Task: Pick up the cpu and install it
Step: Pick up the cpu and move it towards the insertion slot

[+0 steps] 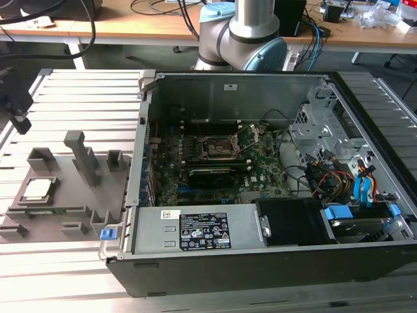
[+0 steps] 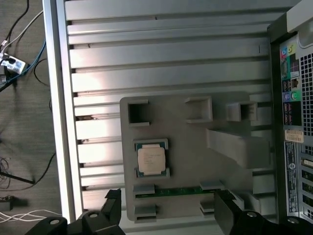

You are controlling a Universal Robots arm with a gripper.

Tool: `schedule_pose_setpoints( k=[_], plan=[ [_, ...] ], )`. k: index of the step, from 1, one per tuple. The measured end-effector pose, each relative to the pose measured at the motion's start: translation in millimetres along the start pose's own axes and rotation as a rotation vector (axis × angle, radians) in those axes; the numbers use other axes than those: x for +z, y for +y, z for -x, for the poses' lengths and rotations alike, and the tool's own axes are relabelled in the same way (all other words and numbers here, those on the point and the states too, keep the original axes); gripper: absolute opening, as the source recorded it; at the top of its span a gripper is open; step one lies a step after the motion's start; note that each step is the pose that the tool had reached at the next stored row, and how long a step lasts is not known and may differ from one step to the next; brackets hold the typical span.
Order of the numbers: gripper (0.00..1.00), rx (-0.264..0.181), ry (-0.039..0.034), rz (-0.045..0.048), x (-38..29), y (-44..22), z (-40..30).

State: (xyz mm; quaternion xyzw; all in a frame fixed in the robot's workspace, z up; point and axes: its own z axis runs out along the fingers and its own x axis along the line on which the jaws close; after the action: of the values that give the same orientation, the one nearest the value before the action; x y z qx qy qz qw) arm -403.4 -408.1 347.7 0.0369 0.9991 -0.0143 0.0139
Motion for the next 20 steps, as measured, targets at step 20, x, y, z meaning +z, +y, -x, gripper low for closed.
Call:
schedule_pose_setpoints(
  k=[20],
  plan=[
    [0.84, 0.0, 0.0, 0.0001, 31.8, 0.9, -0.9]
  ],
)
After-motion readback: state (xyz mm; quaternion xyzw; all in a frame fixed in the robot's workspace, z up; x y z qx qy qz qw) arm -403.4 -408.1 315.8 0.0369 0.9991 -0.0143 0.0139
